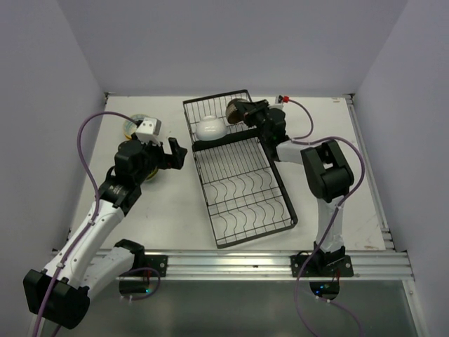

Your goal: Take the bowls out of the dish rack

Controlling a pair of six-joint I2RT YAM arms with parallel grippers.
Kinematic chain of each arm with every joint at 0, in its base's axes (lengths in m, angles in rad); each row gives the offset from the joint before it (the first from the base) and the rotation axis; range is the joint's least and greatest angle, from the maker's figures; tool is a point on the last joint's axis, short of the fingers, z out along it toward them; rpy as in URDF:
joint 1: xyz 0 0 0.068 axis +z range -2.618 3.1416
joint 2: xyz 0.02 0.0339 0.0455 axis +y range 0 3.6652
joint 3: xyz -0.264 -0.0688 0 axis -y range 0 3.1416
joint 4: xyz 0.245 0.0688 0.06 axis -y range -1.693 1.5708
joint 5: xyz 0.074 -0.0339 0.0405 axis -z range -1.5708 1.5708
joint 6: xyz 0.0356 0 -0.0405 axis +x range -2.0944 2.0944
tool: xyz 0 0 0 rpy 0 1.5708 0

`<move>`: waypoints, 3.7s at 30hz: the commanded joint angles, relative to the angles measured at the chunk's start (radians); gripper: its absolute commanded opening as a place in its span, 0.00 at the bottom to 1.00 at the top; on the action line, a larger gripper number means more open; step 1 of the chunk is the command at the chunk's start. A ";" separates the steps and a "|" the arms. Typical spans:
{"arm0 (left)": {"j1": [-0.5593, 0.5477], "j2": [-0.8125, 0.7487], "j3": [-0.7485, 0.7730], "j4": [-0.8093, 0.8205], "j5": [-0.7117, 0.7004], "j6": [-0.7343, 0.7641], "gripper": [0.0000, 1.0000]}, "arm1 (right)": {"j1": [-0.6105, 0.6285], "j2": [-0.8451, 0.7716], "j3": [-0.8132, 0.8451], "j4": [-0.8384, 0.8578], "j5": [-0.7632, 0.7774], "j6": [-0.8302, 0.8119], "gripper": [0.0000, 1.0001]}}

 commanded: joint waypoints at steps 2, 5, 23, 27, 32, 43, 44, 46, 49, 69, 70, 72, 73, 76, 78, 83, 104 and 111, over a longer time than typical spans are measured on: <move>-0.011 0.001 0.023 0.020 -0.003 0.021 1.00 | -0.005 0.035 0.094 0.018 -0.003 -0.019 0.02; -0.014 0.001 0.023 0.020 -0.003 0.021 1.00 | -0.005 0.052 0.134 -0.004 -0.009 -0.031 0.00; -0.019 -0.010 0.026 0.017 -0.012 0.038 1.00 | -0.007 0.049 0.310 -0.102 -0.089 -0.065 0.00; -0.019 -0.011 0.024 0.018 -0.015 0.041 1.00 | -0.007 0.038 0.292 -0.077 -0.104 -0.048 0.00; -0.019 -0.011 0.023 0.021 -0.012 0.042 1.00 | -0.007 0.032 0.244 0.012 -0.124 -0.035 0.00; -0.019 -0.005 0.020 0.021 -0.021 0.052 1.00 | -0.007 -0.002 0.276 0.095 -0.160 -0.091 0.00; -0.019 -0.005 0.020 0.021 -0.023 0.052 1.00 | -0.009 -0.009 0.282 0.088 -0.160 -0.109 0.00; -0.019 -0.005 0.020 0.023 -0.028 0.055 1.00 | -0.007 -0.028 0.293 0.069 -0.160 -0.121 0.00; -0.019 -0.005 0.020 0.024 -0.029 0.058 1.00 | -0.007 -0.057 0.305 0.046 -0.164 -0.141 0.00; -0.134 -0.174 -0.158 0.345 -0.192 0.214 1.00 | 0.154 -0.301 0.181 -0.123 -0.129 -0.091 0.00; -0.143 -0.192 -0.167 0.389 -0.207 0.225 1.00 | 0.187 -0.334 0.169 -0.172 -0.088 -0.091 0.00; -0.175 -0.209 -0.193 0.434 -0.222 0.256 1.00 | 0.220 -0.370 0.154 -0.229 -0.036 -0.091 0.00; -0.186 -0.214 -0.201 0.472 -0.233 0.262 1.00 | 0.246 -0.399 0.141 -0.276 -0.013 -0.091 0.00; -0.218 -0.212 -0.227 0.529 -0.277 0.299 1.00 | 0.290 -0.459 0.112 -0.313 0.070 -0.083 0.00; -0.235 -0.203 -0.238 0.561 -0.293 0.311 1.00 | 0.306 -0.482 0.095 -0.326 0.125 -0.081 0.00; -0.257 -0.171 -0.244 0.629 -0.319 0.355 1.00 | 0.344 -0.539 0.071 -0.355 0.204 -0.075 0.00; -0.365 0.065 -0.172 0.845 -0.429 0.322 1.00 | 0.465 -0.574 0.055 -0.444 0.403 -0.042 0.00; -0.369 0.107 -0.163 0.885 -0.509 0.346 0.87 | 0.479 -0.623 -0.004 -0.450 0.409 -0.026 0.00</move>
